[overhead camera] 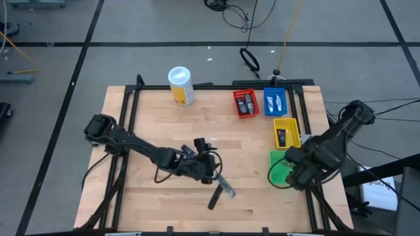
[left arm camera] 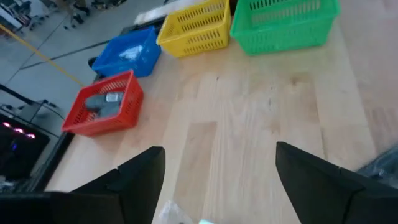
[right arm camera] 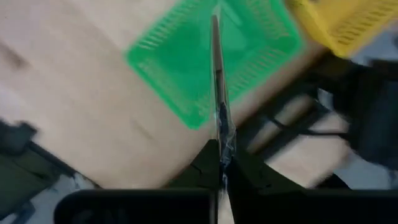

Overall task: Pick & Place Travel size toiletries
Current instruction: Put the black comb into the green bin

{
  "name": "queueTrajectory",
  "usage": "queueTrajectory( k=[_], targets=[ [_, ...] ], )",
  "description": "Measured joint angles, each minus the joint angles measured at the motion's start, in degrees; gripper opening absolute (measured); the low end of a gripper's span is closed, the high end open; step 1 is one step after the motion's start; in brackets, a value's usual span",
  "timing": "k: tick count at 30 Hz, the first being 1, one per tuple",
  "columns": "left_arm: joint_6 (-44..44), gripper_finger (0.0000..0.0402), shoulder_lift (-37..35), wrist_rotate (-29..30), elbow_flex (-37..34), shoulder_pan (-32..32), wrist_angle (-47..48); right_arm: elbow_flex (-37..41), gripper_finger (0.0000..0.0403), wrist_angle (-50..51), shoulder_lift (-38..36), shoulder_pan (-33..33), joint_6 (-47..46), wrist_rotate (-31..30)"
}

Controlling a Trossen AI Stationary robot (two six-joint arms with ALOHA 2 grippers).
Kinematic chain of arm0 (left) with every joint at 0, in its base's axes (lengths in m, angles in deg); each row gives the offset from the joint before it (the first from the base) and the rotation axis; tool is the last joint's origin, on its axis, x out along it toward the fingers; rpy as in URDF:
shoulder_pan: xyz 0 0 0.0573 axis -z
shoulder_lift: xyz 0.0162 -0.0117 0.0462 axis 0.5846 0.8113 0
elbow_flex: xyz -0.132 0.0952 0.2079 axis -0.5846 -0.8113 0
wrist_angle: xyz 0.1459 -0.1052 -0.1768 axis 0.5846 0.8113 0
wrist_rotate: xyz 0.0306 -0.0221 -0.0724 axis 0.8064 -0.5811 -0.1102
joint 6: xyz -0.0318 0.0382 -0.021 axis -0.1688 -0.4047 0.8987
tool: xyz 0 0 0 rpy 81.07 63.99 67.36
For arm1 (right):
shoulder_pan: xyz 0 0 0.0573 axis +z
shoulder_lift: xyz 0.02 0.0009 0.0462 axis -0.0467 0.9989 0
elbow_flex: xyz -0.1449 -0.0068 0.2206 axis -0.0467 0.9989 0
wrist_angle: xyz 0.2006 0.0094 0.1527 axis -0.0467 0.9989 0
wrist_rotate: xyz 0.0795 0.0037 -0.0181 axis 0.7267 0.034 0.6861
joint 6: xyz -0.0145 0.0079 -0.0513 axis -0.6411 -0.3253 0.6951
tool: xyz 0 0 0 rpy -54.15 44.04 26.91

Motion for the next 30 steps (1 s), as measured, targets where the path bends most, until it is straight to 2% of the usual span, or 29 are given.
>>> queueTrajectory(
  k=[3,7,19,23,27,30],
  targets=[
    [1.56,0.0281,0.09,0.31,-1.88,0.21,-1.18,0.79,0.0004,-1.99,1.61,0.55,-1.10,-1.89],
    [2.50,0.0267,0.09,0.34,-4.24,0.17,-3.23,3.36,0.0004,0.13,4.96,-0.17,-0.63,-6.02],
    [1.91,0.0248,0.04,0.13,-5.60,0.12,-6.67,13.54,0.0015,-2.76,11.55,-2.33,0.44,-7.71],
    [1.98,0.0248,0.04,-1.40,-5.60,0.07,-7.22,15.21,0.0050,-4.79,11.59,-1.82,0.67,-8.16],
    [1.91,0.0248,0.04,-2.58,-5.60,-0.02,-7.67,15.39,0.0111,-3.89,11.21,-0.77,1.65,-9.20],
    [1.88,0.0248,0.04,-3.34,-5.60,-0.36,-8.38,14.79,0.0157,-4.29,9.63,0.38,0.69,-12.81]
  ],
)
